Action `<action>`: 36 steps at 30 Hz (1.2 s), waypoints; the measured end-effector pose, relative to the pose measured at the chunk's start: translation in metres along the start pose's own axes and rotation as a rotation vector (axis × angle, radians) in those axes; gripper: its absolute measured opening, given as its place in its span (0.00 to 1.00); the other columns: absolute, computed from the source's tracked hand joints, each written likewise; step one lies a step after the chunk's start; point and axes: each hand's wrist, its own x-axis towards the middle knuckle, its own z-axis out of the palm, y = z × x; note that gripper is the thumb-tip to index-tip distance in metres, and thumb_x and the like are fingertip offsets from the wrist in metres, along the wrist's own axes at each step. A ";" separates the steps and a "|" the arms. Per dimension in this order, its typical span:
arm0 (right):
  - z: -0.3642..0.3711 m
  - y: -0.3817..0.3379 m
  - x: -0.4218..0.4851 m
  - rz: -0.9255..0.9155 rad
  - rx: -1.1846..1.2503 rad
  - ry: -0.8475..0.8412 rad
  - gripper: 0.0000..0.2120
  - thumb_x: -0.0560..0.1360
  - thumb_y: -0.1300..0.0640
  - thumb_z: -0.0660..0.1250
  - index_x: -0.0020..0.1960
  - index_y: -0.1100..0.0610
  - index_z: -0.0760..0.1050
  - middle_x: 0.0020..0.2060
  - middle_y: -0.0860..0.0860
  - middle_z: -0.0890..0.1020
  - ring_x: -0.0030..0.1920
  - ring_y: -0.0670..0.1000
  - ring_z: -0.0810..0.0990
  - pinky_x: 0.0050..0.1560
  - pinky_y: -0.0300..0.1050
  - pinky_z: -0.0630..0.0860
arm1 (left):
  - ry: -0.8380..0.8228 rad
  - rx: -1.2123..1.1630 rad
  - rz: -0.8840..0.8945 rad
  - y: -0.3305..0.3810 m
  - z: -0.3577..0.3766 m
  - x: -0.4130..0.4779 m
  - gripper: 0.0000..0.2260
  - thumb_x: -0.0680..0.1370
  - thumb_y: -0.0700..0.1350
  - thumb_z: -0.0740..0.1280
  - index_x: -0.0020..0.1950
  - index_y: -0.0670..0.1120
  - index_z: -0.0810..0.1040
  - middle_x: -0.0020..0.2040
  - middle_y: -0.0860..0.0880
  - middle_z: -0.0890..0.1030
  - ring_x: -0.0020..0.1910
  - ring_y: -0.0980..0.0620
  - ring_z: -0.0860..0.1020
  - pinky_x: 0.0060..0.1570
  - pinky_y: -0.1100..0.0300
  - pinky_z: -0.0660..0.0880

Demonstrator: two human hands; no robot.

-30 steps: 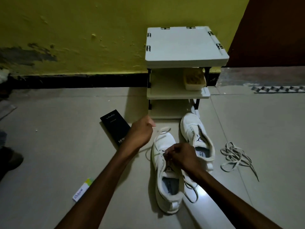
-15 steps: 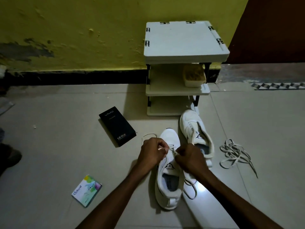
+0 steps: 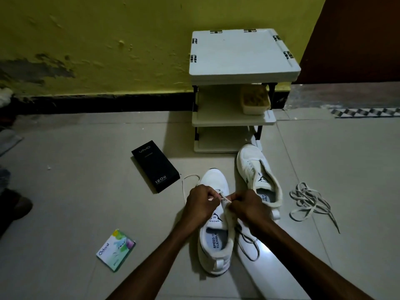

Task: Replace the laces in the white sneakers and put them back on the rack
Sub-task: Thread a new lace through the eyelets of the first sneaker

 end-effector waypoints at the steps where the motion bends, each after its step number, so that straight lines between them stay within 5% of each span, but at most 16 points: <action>1: 0.000 0.000 0.000 0.002 0.004 -0.001 0.06 0.73 0.62 0.68 0.40 0.62 0.83 0.24 0.49 0.75 0.17 0.39 0.68 0.20 0.31 0.61 | -0.001 0.001 0.004 0.000 0.000 0.000 0.05 0.73 0.40 0.69 0.41 0.46 0.85 0.42 0.52 0.85 0.44 0.58 0.80 0.48 0.63 0.74; 5: 0.004 0.001 0.000 -0.020 0.035 0.004 0.06 0.73 0.60 0.70 0.40 0.61 0.83 0.27 0.51 0.79 0.26 0.43 0.73 0.24 0.32 0.65 | 0.002 0.079 0.042 0.003 -0.003 -0.002 0.05 0.73 0.40 0.68 0.41 0.44 0.84 0.37 0.55 0.77 0.41 0.58 0.76 0.44 0.65 0.67; 9: 0.005 0.000 0.000 -0.051 0.013 0.018 0.06 0.73 0.58 0.71 0.39 0.58 0.84 0.31 0.52 0.82 0.30 0.44 0.76 0.27 0.33 0.68 | 0.032 0.168 0.069 0.006 0.001 -0.004 0.06 0.73 0.40 0.67 0.41 0.42 0.83 0.42 0.48 0.82 0.44 0.50 0.79 0.42 0.65 0.64; 15: 0.005 -0.005 -0.002 -0.124 -0.078 0.027 0.05 0.74 0.57 0.71 0.41 0.56 0.84 0.32 0.50 0.83 0.32 0.44 0.78 0.28 0.29 0.68 | 0.089 0.127 0.030 0.004 0.007 -0.008 0.08 0.76 0.45 0.67 0.41 0.47 0.84 0.42 0.51 0.85 0.43 0.55 0.80 0.43 0.65 0.71; 20: 0.005 -0.006 -0.004 -0.154 -0.095 -0.023 0.10 0.77 0.55 0.65 0.44 0.59 0.83 0.37 0.54 0.85 0.41 0.52 0.82 0.41 0.45 0.77 | 0.194 0.047 0.009 0.001 0.014 -0.011 0.07 0.76 0.44 0.70 0.38 0.49 0.84 0.38 0.55 0.83 0.39 0.59 0.78 0.41 0.68 0.68; 26: 0.003 0.000 0.002 -0.135 -0.034 -0.017 0.06 0.76 0.61 0.67 0.45 0.57 0.83 0.35 0.49 0.84 0.31 0.44 0.80 0.29 0.30 0.71 | 0.146 -0.021 -0.124 -0.001 0.005 -0.004 0.05 0.72 0.46 0.76 0.36 0.49 0.84 0.39 0.51 0.85 0.41 0.55 0.82 0.44 0.63 0.75; 31: 0.007 0.003 0.005 -0.129 0.085 0.000 0.02 0.71 0.64 0.74 0.43 0.60 0.83 0.35 0.55 0.85 0.34 0.52 0.85 0.35 0.43 0.82 | 0.084 -0.149 -0.176 -0.007 0.005 0.000 0.04 0.73 0.43 0.75 0.38 0.47 0.85 0.40 0.49 0.86 0.45 0.51 0.83 0.48 0.58 0.78; 36: 0.010 0.004 0.005 -0.133 0.129 0.057 0.03 0.68 0.65 0.76 0.39 0.60 0.83 0.31 0.55 0.85 0.29 0.49 0.83 0.31 0.40 0.80 | 0.119 -0.119 -0.220 -0.007 0.007 0.001 0.04 0.74 0.44 0.73 0.40 0.48 0.86 0.43 0.50 0.86 0.45 0.53 0.82 0.48 0.62 0.76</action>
